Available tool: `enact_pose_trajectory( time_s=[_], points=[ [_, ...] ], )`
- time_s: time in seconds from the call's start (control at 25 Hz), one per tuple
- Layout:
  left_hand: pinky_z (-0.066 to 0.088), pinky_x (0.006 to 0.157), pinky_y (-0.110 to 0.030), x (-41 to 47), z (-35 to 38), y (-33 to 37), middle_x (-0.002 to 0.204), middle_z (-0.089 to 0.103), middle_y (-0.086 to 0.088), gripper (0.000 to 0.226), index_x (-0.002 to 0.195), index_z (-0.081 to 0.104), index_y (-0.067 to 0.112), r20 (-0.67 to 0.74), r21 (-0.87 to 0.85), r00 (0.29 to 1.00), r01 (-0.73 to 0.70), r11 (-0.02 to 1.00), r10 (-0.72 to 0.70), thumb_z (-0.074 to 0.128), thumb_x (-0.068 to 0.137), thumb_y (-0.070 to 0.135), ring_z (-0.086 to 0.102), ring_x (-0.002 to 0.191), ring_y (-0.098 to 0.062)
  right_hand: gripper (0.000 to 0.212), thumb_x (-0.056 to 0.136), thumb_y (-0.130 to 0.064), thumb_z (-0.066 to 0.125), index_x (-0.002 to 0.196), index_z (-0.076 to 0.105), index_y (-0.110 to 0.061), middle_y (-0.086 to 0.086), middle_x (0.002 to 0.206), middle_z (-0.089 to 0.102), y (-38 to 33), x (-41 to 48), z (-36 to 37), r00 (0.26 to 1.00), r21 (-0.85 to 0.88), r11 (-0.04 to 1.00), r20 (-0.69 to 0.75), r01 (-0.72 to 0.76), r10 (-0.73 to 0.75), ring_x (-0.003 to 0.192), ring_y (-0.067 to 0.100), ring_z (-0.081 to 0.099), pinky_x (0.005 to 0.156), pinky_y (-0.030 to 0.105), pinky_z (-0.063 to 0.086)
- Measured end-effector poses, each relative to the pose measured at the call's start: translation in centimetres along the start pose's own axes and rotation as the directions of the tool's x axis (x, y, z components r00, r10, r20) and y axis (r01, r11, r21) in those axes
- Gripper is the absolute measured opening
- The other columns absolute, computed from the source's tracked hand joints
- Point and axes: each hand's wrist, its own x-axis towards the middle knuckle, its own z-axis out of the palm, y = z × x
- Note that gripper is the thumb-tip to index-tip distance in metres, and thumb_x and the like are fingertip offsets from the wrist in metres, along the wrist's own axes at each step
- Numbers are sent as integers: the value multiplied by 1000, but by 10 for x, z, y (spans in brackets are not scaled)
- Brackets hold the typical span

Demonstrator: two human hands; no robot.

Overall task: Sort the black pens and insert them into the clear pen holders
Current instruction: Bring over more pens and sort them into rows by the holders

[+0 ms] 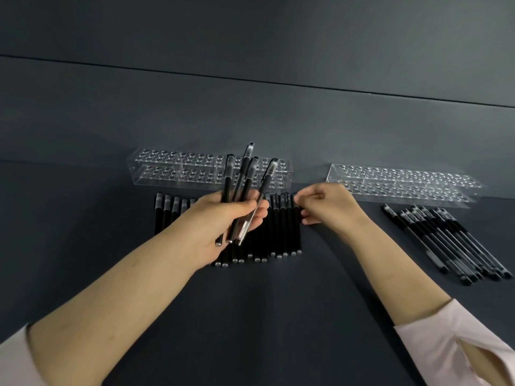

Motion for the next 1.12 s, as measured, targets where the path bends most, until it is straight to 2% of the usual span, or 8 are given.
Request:
enact_pose_trajectory(
  time_s=[0.08, 0.16, 0.32, 0.48, 0.6, 0.72, 0.84, 1.12],
  points=[
    [60, 76, -27, 0, 2, -1, 99, 75, -13, 16, 106, 67, 3, 28, 23, 999, -23, 999, 22, 59, 92, 0, 73, 93, -20, 13, 92, -22, 63, 96, 70, -11, 5, 88, 66, -11, -6, -7, 999, 30, 999, 10, 36, -36, 67, 10, 60, 54, 20, 54],
    [60, 77, -27, -1, 9, -1, 99, 75, -12, 15, 105, 67, 1, 61, 48, 997, -41, 998, 38, 58, 92, 1, 73, 93, -20, 16, 92, -25, 63, 96, 72, -13, 0, 87, 69, -24, -14, -16, 993, 196, 980, 103, 45, -66, 70, 9, 59, 55, 20, 50],
    [60, 76, -27, -4, 36, -8, 98, 75, -14, 16, 107, 66, -1, 127, 46, 991, -43, 998, 37, 57, 93, 2, 73, 93, -21, 4, 87, -16, 67, 89, 69, -12, -2, 78, 66, -33, -26, -29, 972, 390, 920, 226, -36, -58, 66, 7, 57, 58, 19, 46],
    [61, 72, -27, 1, 71, -19, 98, 75, -16, 21, 113, 62, -3, 108, -25, 994, -29, 999, 31, 56, 96, 8, 74, 89, -23, 7, 90, -8, 62, 93, 68, -7, 7, 84, 64, -23, -19, -77, 993, 487, 873, 87, 28, -81, 63, 10, 58, 59, 17, 52],
    [57, 57, -22, 3, 99, -28, 98, 76, -9, 20, 114, 62, 7, 97, -25, 995, -1, 1000, 4, 54, 98, 15, 74, 76, -17, 12, 93, -6, 58, 99, 68, -4, 10, 90, 61, 8, -10, -137, 998, 381, 923, -48, 51, -35, 69, 12, 55, 57, 14, 53],
    [50, 49, -17, 4, 126, -37, 98, 76, -5, 18, 114, 61, 14, 104, -2, 995, 14, 1000, -13, 51, 100, 19, 70, 64, -11, 18, 91, -9, 61, 107, 67, -2, 10, 99, 62, 43, -8, -185, 992, 179, 976, 22, -123, 121, 76, 12, 57, 60, 17, 54],
    [50, 52, -17, 4, 149, -46, 97, 76, -8, 14, 111, 58, 10, 104, 1, 994, 32, 999, -32, 51, 101, 18, 70, 65, -12, 26, 88, -14, 67, 114, 67, -7, 6, 108, 66, 61, -3, -207, 987, -44, 986, -24, -160, 159, 84, 12, 63, 64, 18, 51],
    [55, 63, -18, 6, 170, -62, 99, 76, -7, 19, 112, 66, 8, 152, 53, 988, -19, 998, 10, 52, 100, 14, 69, 75, -9, 13, 82, -15, 76, 94, 73, -12, -2, 85, 70, 61, -6, -202, 995, -338, 936, -53, -97, 84, 61, 9, 67, 51, 10, 45]
  ],
)
